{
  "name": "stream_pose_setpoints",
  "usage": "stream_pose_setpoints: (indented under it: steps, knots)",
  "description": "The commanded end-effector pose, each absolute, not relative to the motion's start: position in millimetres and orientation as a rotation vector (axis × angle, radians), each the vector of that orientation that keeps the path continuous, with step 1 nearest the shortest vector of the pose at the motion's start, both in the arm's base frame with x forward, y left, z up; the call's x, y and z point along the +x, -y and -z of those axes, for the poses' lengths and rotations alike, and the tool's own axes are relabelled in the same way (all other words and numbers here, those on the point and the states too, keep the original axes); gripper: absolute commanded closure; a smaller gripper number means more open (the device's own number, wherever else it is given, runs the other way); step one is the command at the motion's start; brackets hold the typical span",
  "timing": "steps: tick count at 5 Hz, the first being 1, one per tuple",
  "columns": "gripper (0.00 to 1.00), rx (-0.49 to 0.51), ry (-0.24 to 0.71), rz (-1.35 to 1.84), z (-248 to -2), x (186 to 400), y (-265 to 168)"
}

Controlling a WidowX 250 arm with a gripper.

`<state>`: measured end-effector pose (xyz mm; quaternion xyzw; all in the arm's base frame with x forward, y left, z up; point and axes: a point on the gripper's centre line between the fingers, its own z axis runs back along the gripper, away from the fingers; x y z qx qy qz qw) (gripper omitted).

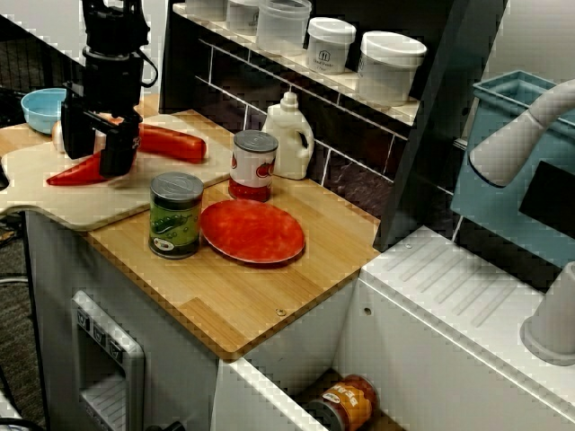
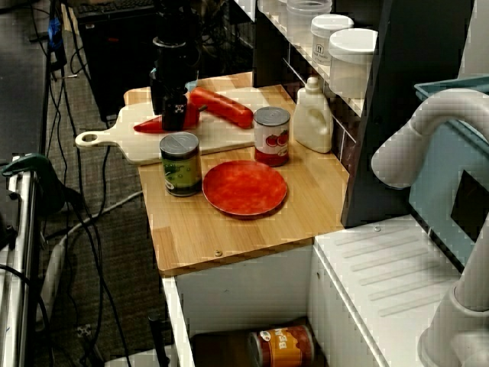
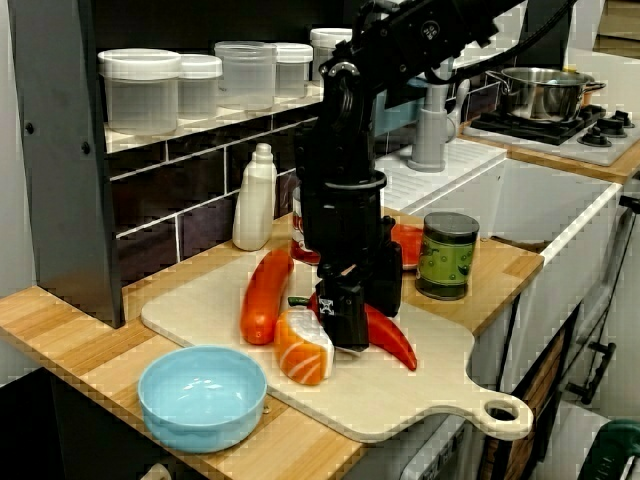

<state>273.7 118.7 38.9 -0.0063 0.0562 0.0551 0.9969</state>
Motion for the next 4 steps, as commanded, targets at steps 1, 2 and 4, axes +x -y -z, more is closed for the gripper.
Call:
stream_pose_setpoints:
  steps: [1, 2, 4]
  knots:
    - [0.0, -0.011, -0.093, -0.117, -44.1, 275.8, -120.9]
    - [1.0, -0.019, -0.09, -0.119, -44.8, 275.1, -121.1]
    - [1.0, -0.028, -0.09, -0.115, -46.9, 274.5, -120.4]
